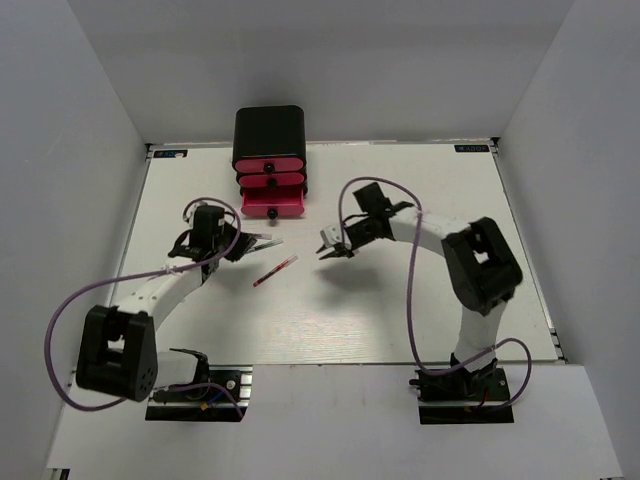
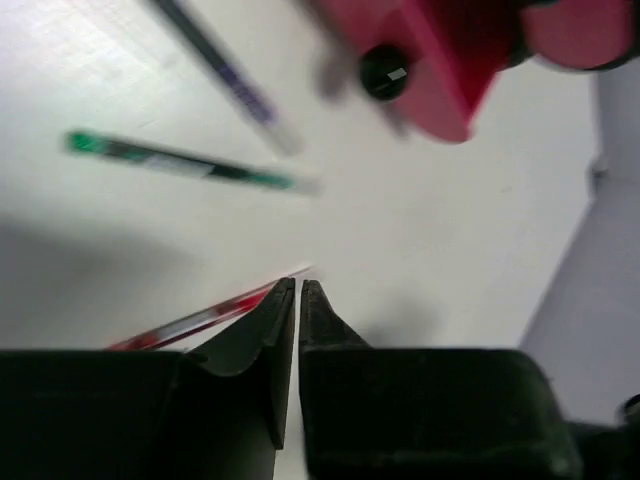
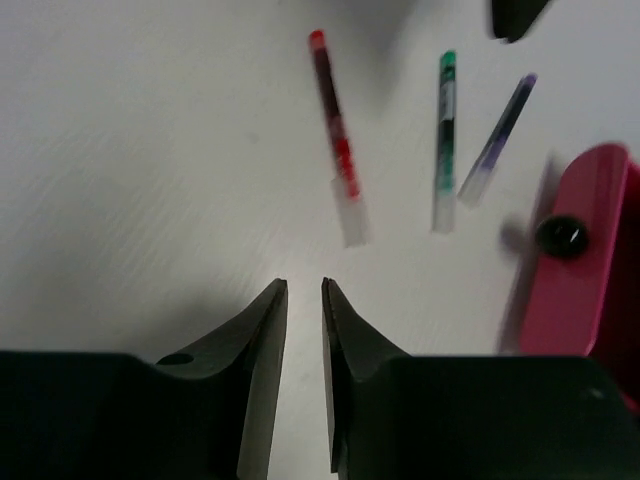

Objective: Sort the stationery into containers
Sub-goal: Move the pen to the center of the board.

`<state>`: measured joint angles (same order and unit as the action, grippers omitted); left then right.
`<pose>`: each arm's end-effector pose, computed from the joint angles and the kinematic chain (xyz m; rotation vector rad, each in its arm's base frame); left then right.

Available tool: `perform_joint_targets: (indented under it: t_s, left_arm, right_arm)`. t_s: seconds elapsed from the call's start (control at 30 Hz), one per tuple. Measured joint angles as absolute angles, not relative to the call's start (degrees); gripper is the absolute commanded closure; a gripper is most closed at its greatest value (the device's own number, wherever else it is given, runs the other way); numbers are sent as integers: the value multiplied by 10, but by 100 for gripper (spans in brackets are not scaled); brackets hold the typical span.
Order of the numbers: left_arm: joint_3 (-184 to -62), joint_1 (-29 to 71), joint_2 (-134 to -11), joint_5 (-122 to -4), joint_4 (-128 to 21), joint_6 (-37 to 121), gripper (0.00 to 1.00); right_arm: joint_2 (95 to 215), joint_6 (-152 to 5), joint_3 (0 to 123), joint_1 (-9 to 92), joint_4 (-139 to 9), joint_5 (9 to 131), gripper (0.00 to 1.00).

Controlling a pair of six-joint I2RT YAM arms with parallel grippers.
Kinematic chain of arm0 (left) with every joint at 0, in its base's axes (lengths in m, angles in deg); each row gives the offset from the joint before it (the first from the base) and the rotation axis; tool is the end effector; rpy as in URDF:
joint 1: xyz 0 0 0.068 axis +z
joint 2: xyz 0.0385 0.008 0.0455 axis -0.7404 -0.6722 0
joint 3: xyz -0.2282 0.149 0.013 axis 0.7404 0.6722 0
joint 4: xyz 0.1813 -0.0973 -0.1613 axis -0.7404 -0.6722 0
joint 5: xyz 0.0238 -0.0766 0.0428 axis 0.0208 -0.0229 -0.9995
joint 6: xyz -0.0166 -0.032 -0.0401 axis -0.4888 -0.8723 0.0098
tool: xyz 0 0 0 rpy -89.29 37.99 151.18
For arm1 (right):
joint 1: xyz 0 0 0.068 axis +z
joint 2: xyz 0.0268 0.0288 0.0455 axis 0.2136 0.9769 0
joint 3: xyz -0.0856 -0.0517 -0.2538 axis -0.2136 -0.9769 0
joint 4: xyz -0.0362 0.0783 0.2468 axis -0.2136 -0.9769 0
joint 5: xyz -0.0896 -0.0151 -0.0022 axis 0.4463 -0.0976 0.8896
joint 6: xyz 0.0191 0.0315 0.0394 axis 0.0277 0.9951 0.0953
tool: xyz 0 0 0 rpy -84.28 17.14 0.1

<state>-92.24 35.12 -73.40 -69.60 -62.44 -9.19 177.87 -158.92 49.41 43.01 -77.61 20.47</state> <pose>0.2675 -0.0612 0.2068 -1.0057 2.1870 -0.6902 0.2981 0.2118 0.1825 -1.9039 0.8939 0.7604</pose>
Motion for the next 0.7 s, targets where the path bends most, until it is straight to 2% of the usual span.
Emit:
perform_joint_targets:
  t_s: [0.1,0.13,0.17,0.27,0.47,0.7]
  left_arm:
    - [-881,353,-678,-705,-681,-71,66]
    - [-866,353,-659,-708,-696,-67,51]
    - [-852,354,-640,-713,-716,-63,44]
    - [-830,354,-592,-730,-768,-61,29]
    - [-829,354,-513,-771,-850,-63,26]
    - [-804,354,-454,-785,-892,-74,25]
  right_arm:
    - [1863,-1662,617,467,-857,205,70]
    - [1884,-1678,647,478,-875,207,70]
    - [1899,-1693,668,487,-889,209,69]
    - [1936,-1725,708,515,-925,218,68]
    - [2003,-1743,773,551,-970,235,62]
    - [2016,-1703,776,564,-948,241,53]
